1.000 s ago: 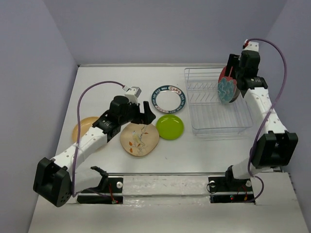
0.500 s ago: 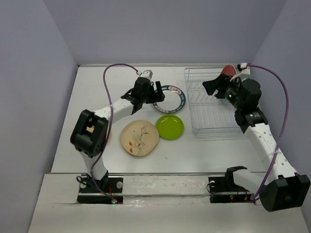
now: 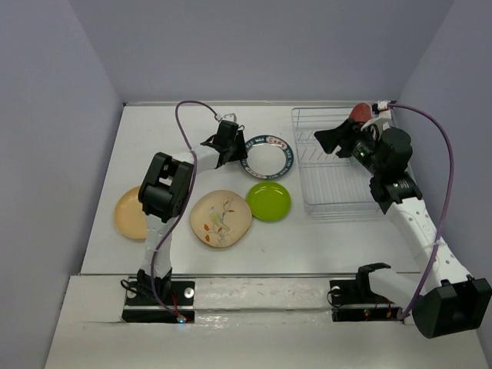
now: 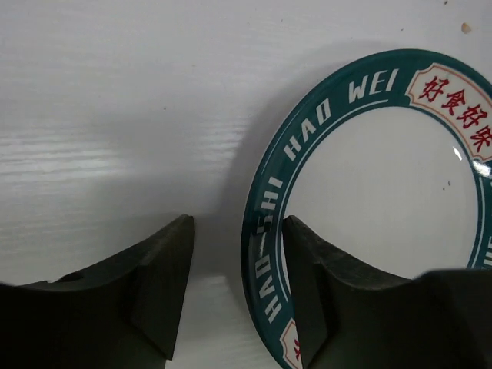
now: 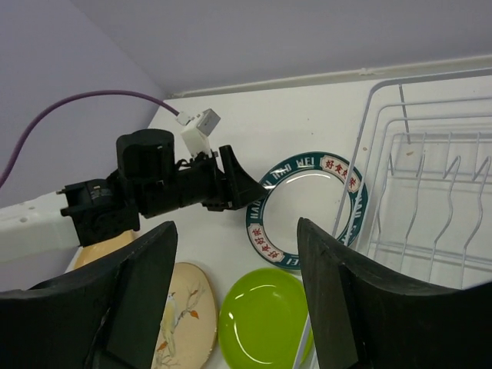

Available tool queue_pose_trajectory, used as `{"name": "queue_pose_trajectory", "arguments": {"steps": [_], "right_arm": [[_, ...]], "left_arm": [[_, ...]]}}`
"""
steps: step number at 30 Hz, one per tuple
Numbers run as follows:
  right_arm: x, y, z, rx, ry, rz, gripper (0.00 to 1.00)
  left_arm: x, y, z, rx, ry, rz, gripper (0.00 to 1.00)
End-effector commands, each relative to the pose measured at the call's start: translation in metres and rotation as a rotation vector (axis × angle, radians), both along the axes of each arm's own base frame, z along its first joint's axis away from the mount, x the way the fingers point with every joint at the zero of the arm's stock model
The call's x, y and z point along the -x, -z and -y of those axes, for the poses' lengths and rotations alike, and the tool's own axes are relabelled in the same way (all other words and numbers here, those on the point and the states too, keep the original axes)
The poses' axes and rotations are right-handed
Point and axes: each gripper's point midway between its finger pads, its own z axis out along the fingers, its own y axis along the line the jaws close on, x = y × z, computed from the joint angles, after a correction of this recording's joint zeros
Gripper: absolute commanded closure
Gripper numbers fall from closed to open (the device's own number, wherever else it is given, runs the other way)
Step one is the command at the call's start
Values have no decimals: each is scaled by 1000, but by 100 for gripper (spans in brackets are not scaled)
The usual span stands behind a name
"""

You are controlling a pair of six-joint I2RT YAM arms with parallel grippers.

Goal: Load the plates into the dish rack

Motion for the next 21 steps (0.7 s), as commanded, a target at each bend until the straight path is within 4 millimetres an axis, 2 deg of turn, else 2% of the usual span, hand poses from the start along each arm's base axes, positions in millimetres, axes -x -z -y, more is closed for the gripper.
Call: {"name": "queue_pose_trajectory", "arguments": {"steps": [1, 3, 4, 5, 7, 10, 11, 12, 13, 14, 17, 19, 20, 21], "right_arm": [[-1, -23, -7, -29, -36, 75, 31], [-3, -20, -12, -30, -51, 65, 31], [-4, -21, -12, -31, -52, 64, 32], [-6, -20, -13, -30, -54, 60, 32], [-7, -20, -14, -31, -55, 57, 32], [-11, -14, -15, -26, -60, 44, 32], [-12, -13, -16, -27, -63, 38, 32], [-14, -8, -17, -23, -69, 28, 32], [-13, -6, -22, -23, -93, 21, 32], [-14, -3, -25, -19, -107, 15, 32], [-15, 5, -41, -5, -187, -4, 31], [-15, 6, -55, 1, -235, -7, 29], [-17, 15, -62, 6, -263, -30, 28], [-15, 16, -71, 7, -286, -37, 27]], "left_arm": [[-11, -12, 12, 22, 38, 59, 48], [-13, -7, 7, 38, 21, 62, 61], [-10, -8, 11, 72, 47, 55, 69], [-14, -11, 7, 101, 32, 66, 84], [-9, -8, 2, 134, 34, 53, 94], [-8, -12, -10, 149, 15, 69, 94], [-8, -21, -13, 158, 8, 86, 94], [-6, -18, -23, 160, -15, 81, 94], [-7, -35, -27, 177, -28, 117, 94], [-4, -27, -34, 170, -47, 100, 94], [4, -63, -55, 207, -102, 177, 94], [10, -80, -61, 223, -119, 210, 94], [14, -105, -63, 250, -122, 261, 94], [22, -104, -67, 248, -132, 259, 94]]}}
